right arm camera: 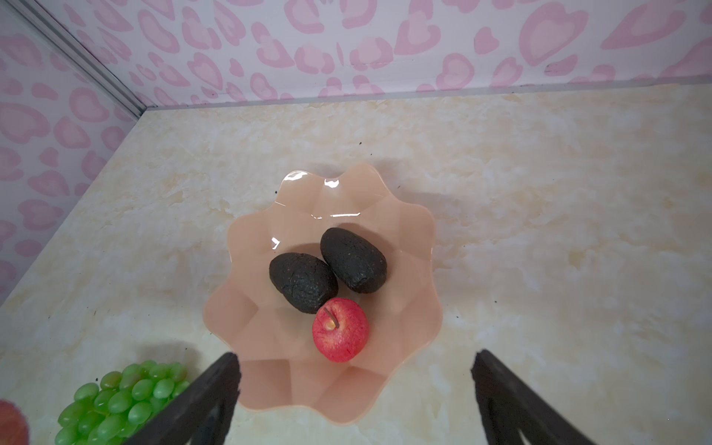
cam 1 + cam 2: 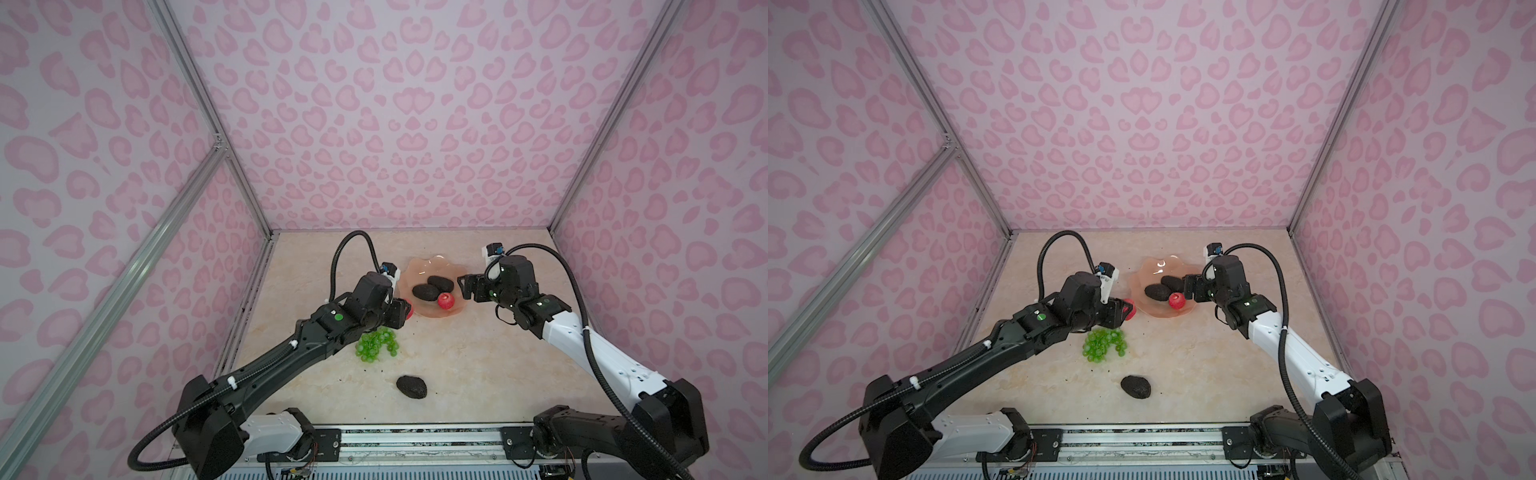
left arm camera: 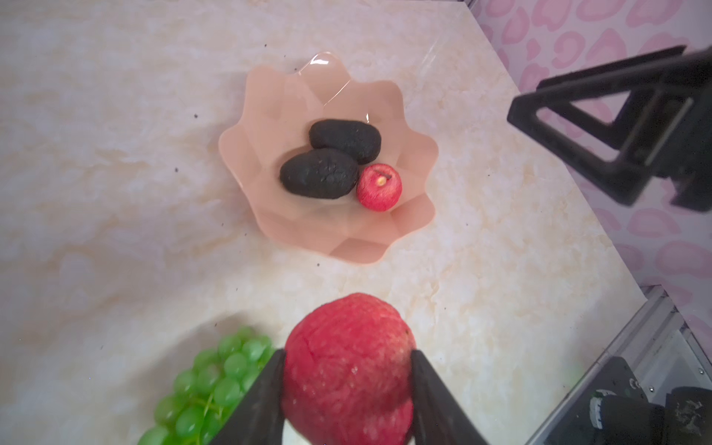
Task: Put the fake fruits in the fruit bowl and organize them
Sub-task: 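Grasp the second red apple with the left gripper and lower it into the bowl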
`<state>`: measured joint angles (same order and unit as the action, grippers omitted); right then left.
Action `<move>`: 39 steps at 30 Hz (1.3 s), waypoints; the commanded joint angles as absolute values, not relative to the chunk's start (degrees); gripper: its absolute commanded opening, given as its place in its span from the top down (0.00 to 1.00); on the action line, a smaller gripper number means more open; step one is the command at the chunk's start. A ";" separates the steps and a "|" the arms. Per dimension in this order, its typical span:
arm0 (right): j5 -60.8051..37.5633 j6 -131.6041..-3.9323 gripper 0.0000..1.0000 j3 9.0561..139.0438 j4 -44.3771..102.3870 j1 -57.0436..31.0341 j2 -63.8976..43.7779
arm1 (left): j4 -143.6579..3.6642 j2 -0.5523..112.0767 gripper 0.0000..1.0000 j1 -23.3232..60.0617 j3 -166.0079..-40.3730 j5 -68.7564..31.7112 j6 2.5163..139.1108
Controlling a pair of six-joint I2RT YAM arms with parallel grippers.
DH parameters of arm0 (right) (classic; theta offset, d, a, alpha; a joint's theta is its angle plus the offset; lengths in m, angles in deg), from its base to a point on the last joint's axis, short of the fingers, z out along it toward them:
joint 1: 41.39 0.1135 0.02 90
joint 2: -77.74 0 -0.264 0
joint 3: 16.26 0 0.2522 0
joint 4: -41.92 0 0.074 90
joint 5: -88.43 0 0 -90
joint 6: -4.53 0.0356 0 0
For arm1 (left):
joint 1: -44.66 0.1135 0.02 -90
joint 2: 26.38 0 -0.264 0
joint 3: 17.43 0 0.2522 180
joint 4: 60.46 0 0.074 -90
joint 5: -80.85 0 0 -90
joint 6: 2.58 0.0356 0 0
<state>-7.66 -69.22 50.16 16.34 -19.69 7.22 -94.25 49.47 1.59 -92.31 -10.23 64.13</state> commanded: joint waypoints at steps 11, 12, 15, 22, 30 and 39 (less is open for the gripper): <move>-4.27 -66.88 0.06 42.46 15.25 -19.65 15.78 | -85.21 72.87 0.54 3.04 -104.83 -19.79 68.91; -4.53 -66.79 0.06 42.12 15.42 -19.61 15.87 | -85.32 74.00 0.54 3.00 -105.65 -19.79 69.08; -5.06 -66.40 0.06 41.32 16.45 -19.64 15.48 | -85.18 76.78 0.55 3.00 -107.67 -19.61 69.14; -6.05 -66.28 0.06 41.57 16.58 -19.63 13.69 | -85.37 82.81 0.55 3.57 -112.24 -19.33 68.48; -6.29 -66.66 0.06 41.71 16.38 -19.67 13.02 | -86.49 87.20 0.54 4.07 -114.46 -19.61 67.42; -5.58 -67.26 0.06 42.55 15.56 -19.71 12.33 | -86.63 88.14 0.39 4.14 -115.49 -21.09 67.29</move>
